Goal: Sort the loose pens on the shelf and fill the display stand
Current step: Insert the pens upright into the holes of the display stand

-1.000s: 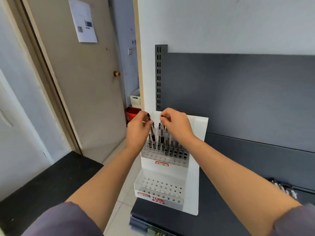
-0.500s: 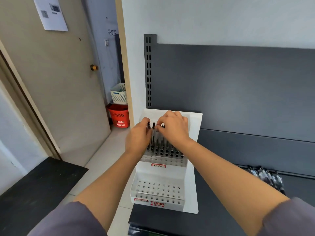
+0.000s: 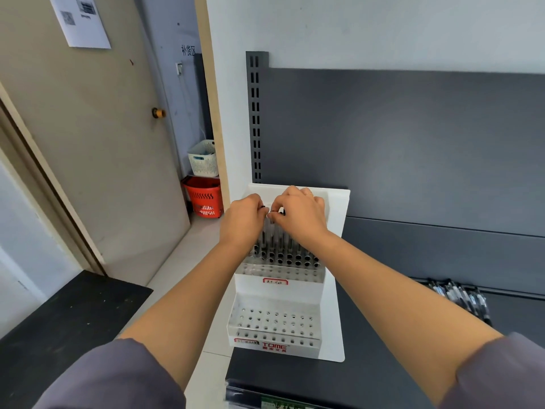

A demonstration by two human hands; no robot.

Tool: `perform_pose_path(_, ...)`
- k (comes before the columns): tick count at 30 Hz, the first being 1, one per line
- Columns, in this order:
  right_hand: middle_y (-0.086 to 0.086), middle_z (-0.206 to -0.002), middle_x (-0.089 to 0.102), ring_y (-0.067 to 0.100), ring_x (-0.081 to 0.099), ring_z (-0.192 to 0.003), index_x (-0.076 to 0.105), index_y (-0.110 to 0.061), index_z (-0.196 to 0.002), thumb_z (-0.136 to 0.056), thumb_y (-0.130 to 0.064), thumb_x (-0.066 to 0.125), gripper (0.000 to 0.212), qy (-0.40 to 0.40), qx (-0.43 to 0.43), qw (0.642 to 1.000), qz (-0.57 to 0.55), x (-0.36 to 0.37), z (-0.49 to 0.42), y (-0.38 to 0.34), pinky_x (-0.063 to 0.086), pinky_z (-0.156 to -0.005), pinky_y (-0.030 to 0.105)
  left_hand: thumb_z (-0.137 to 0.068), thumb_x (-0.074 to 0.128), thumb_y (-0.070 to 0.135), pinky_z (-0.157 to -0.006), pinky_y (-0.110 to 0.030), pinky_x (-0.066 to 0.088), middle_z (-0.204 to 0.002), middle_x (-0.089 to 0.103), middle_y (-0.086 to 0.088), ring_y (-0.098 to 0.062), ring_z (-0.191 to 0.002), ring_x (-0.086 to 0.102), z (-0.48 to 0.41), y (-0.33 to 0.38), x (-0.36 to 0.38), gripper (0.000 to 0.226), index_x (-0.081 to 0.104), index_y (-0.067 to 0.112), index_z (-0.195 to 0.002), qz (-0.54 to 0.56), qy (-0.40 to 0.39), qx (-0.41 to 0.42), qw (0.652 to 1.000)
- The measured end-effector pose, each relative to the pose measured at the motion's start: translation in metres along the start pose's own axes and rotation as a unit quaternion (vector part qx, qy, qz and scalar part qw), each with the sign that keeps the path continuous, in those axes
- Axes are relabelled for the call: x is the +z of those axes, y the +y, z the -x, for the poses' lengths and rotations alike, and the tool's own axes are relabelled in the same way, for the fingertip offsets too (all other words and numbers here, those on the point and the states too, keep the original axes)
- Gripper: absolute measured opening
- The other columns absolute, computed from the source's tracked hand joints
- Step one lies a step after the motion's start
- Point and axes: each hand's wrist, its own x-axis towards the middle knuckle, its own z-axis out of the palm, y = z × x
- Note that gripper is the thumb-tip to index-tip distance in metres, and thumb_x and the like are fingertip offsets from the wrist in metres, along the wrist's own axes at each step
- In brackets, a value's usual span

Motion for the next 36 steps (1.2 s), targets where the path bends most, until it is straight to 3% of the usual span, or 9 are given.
perform_pose_path(4,-0.006,-0.110,0.057,0.020,0.044,-0.112,0.069,-0.027,-0.096,-0.089,-0.037,0.060,0.015,0.002,-0.011,1.000,0.006,0.001,0.001,0.002,0.030,-0.087,0.037,-0.095,0.050,0.019,-0.072,-0.040,0.051,-0.091,0.068,-0.012,-0.029,-0.084,0.061,0.008,-0.006,0.001,0.018,0.061,0.006,-0.099,0.002,-0.019,0.024,1.000)
perform_pose_path(9,-0.006,-0.107,0.058,0.021,0.046,-0.110,0.068,-0.029,-0.096,-0.090,-0.039,0.056,0.017,-0.010,-0.014,1.000,0.007,0.000,-0.001,0.004,0.030,-0.085,0.038,-0.095,0.050,0.021,-0.070,-0.038,0.051,-0.089,0.068,-0.010,-0.027,-0.082,0.061,0.008,-0.008,0.003,0.018,0.061,0.008,-0.100,0.028,-0.009,0.024,0.999)
perform_pose_path(13,-0.005,-0.109,0.059,0.020,0.049,-0.109,0.066,-0.028,-0.100,-0.094,-0.037,0.048,0.021,0.017,-0.026,0.999,-0.018,-0.007,0.001,0.011,0.033,-0.088,0.038,-0.098,0.043,0.024,-0.063,-0.033,0.044,-0.087,0.062,-0.005,-0.023,-0.077,0.056,0.008,-0.005,-0.001,0.019,0.057,0.011,-0.101,0.051,0.057,0.030,0.997)
perform_pose_path(16,-0.003,-0.109,0.059,0.021,0.051,-0.102,0.064,-0.025,-0.101,-0.096,-0.031,0.046,0.020,0.044,-0.025,0.998,-0.024,-0.017,0.006,0.024,0.036,-0.087,0.037,-0.097,0.043,0.021,-0.070,-0.040,0.046,-0.093,0.062,-0.005,-0.023,-0.085,0.054,0.008,0.007,-0.004,0.018,0.058,0.012,-0.099,0.023,0.095,0.067,0.993)
perform_pose_path(20,-0.002,-0.110,0.059,0.021,0.053,-0.101,0.063,-0.023,-0.103,-0.096,-0.028,0.045,0.020,0.058,-0.024,0.998,-0.001,-0.032,0.023,0.055,0.038,-0.082,0.034,-0.095,0.046,0.021,-0.072,-0.039,0.045,-0.092,0.063,-0.002,-0.025,-0.087,0.053,0.014,0.038,0.005,0.017,0.061,0.015,-0.097,-0.030,0.097,0.129,0.986)
perform_pose_path(28,0.000,-0.102,0.058,0.024,0.052,-0.095,0.062,-0.019,-0.104,-0.097,-0.028,0.045,0.021,0.034,-0.012,0.998,0.045,-0.086,0.095,0.160,0.046,-0.069,0.034,-0.094,0.045,0.021,-0.076,-0.038,0.042,-0.098,0.064,-0.001,-0.026,-0.092,0.054,0.047,0.144,0.071,0.018,0.059,0.018,-0.105,-0.051,0.036,0.207,0.976)
perform_pose_path(36,-0.003,-0.104,0.058,0.021,0.056,-0.096,0.060,-0.023,-0.108,-0.097,-0.028,0.045,0.020,-0.061,0.102,0.993,0.022,-0.134,0.180,0.286,0.049,-0.075,0.035,-0.095,0.042,0.023,-0.079,-0.034,0.036,-0.100,0.062,0.004,-0.022,-0.095,0.051,0.097,0.247,0.153,0.022,0.054,0.021,-0.113,-0.027,-0.058,0.212,0.975)
